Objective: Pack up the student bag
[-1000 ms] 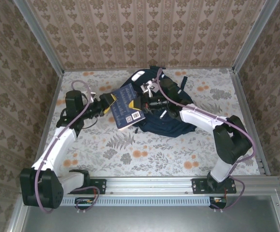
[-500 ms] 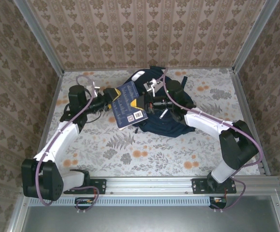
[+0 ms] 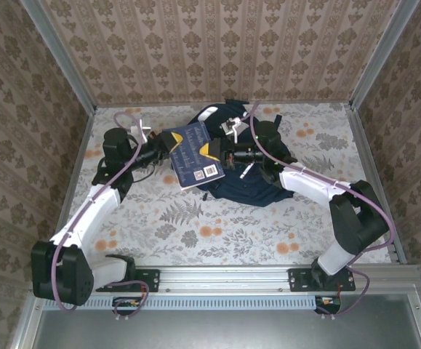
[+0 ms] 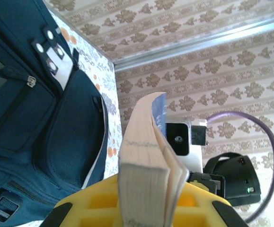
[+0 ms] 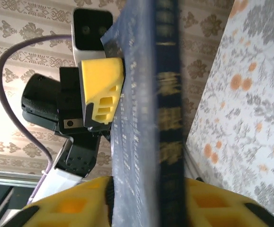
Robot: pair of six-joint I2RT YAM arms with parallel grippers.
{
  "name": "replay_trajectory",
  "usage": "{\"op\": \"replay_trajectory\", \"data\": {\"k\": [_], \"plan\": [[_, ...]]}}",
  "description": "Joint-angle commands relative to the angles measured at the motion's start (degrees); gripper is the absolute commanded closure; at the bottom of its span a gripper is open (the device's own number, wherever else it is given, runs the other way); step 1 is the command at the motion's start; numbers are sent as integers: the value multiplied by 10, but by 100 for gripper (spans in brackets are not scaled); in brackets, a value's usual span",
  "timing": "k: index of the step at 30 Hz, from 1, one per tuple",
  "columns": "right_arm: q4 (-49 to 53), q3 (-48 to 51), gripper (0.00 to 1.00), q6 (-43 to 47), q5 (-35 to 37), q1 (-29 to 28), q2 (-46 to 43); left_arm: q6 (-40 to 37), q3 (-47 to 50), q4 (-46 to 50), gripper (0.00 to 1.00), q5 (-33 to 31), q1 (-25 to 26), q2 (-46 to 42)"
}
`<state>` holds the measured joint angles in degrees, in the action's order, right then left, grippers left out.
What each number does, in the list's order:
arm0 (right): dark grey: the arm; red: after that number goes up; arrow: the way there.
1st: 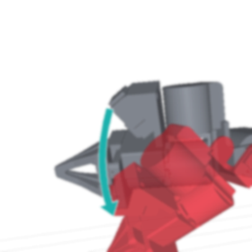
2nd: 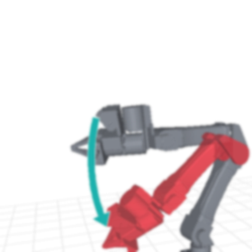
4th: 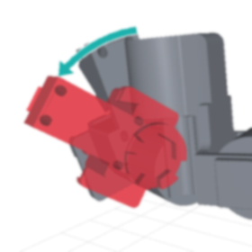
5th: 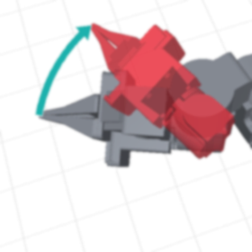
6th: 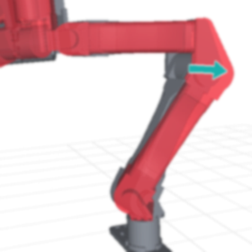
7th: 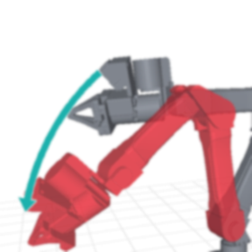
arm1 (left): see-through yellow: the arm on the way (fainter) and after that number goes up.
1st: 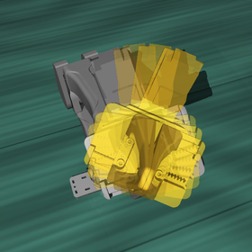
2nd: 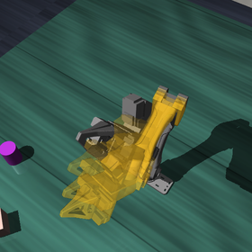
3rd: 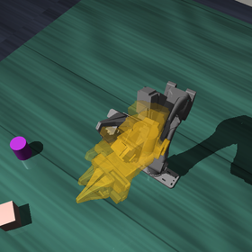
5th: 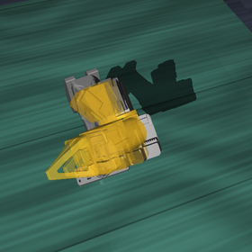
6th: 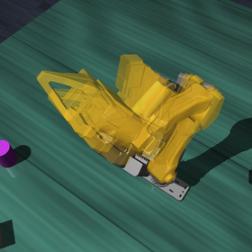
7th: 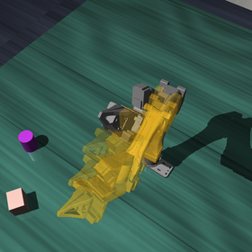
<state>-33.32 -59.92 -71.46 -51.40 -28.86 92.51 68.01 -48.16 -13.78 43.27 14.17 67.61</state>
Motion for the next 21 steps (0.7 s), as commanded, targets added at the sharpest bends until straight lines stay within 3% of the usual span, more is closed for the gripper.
{"op": "replay_trajectory", "data": {"k": [1,3,9,16,21], "plan": [[-42,28,43,-4,64,3,-27,35,17,-36,100,-81,2,-29],[-112,65,28,-36,112,-6,-37,58,31,-57,100,-132,5,-38],[-278,142,19,-111,221,-40,-41,102,47,-108,100,-248,19,-44],[-374,153,19,-138,292,-77,-8,104,28,-124,100,-291,55,-21],[-367,135,32,-128,316,-84,-4,106,36,-124,100,-301,74,-12]]}}
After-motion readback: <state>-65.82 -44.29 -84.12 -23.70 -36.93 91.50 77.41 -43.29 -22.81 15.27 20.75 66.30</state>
